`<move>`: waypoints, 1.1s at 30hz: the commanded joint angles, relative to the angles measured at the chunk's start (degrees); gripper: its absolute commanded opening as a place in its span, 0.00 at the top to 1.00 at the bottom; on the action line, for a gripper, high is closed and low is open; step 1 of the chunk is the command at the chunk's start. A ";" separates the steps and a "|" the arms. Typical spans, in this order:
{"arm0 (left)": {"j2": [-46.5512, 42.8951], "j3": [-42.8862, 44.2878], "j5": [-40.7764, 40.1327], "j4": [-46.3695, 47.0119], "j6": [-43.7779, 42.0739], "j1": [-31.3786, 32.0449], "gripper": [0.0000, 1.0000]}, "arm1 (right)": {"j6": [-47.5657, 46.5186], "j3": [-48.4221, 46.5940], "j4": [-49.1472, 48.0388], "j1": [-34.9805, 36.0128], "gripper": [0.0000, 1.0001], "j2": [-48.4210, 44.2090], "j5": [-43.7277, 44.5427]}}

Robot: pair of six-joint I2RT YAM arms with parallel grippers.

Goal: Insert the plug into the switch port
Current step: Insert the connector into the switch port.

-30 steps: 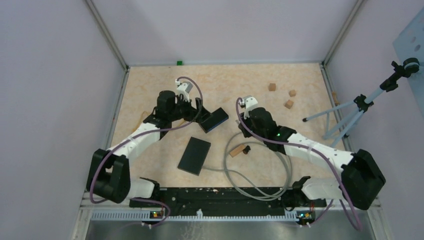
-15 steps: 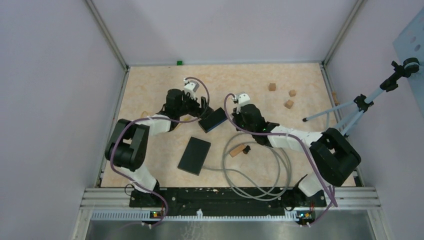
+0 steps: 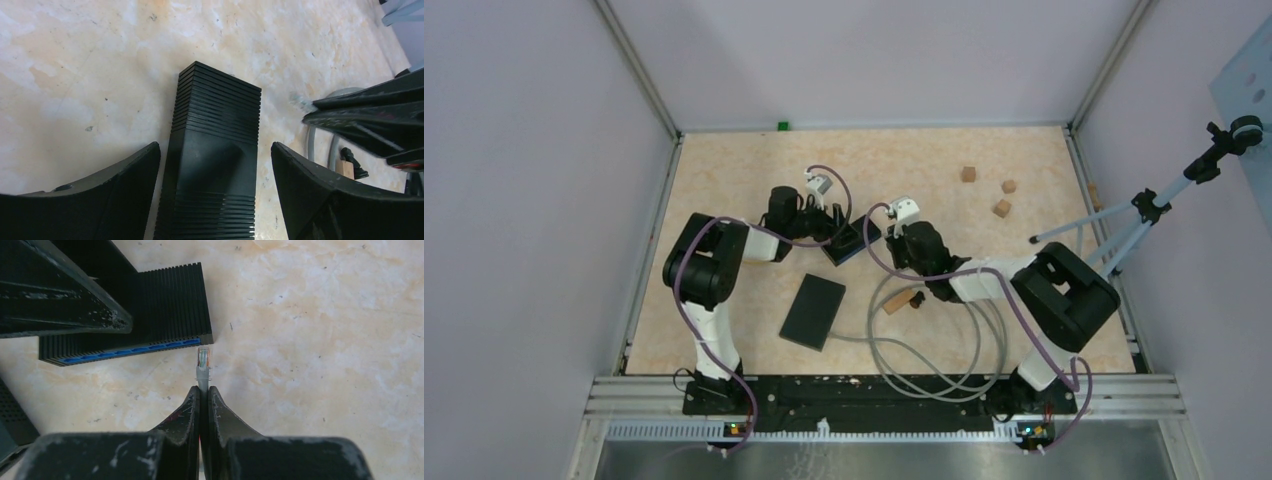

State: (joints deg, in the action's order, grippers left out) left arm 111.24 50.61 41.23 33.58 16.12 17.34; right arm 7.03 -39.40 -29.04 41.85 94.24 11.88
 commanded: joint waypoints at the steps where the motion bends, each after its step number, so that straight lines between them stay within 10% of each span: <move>1: 2.32 1.62 0.23 1.94 3.98 0.19 0.14 | -1.28 -0.20 -5.49 0.35 1.00 3.69 0.53; 33: 5.97 9.37 -11.04 -16.03 -0.19 3.55 0.40 | -6.17 -1.38 -14.76 1.92 1.00 12.27 2.40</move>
State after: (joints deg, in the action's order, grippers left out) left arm 114.19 59.00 31.62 23.70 17.39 20.58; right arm 1.89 -39.11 -41.19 43.27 105.43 13.32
